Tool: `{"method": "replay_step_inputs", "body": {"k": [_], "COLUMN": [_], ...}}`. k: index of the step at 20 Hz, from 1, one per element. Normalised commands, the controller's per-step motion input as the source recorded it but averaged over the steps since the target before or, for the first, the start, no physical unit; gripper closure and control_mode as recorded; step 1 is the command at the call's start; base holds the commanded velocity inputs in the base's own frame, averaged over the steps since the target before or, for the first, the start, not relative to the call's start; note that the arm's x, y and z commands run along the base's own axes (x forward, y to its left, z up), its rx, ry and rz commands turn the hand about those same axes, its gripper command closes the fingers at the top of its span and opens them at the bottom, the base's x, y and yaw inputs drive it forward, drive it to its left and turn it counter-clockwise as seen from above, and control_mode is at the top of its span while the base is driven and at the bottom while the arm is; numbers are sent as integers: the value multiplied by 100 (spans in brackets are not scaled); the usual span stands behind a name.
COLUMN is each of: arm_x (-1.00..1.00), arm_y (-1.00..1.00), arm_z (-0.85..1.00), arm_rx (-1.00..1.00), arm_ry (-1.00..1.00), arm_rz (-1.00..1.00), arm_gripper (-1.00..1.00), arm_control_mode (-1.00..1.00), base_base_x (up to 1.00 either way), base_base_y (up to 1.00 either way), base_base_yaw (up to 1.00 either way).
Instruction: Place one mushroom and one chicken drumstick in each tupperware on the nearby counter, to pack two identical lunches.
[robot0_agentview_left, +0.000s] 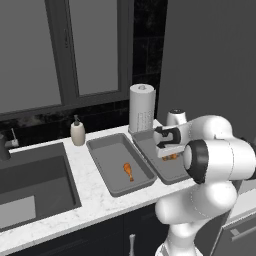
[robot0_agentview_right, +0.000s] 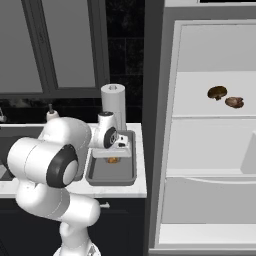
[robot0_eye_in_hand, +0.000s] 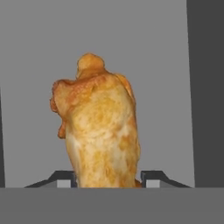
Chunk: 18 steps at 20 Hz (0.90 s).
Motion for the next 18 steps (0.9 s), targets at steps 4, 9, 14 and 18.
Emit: {"method": "replay_step_inputs", "body": {"k": [4,9,14,18], "arm_x": [-18,-22,-42,-69], "arm_y": [0,0,0,0], "arm_z": [-15,0,41,93], "arm_rx": [0,0,0,0], "arm_ry": [-2,-6,-14,-15], "arm_rz": [0,0,0,0], "arm_gripper": [-100,-100,-100,-100], "arm_control_mode": [-100,-100,-100,-100], "base_base_x": [0,0,0,0], "base_base_y": [0,0,0,0], "base_base_yaw": [0,0,0,0]}}
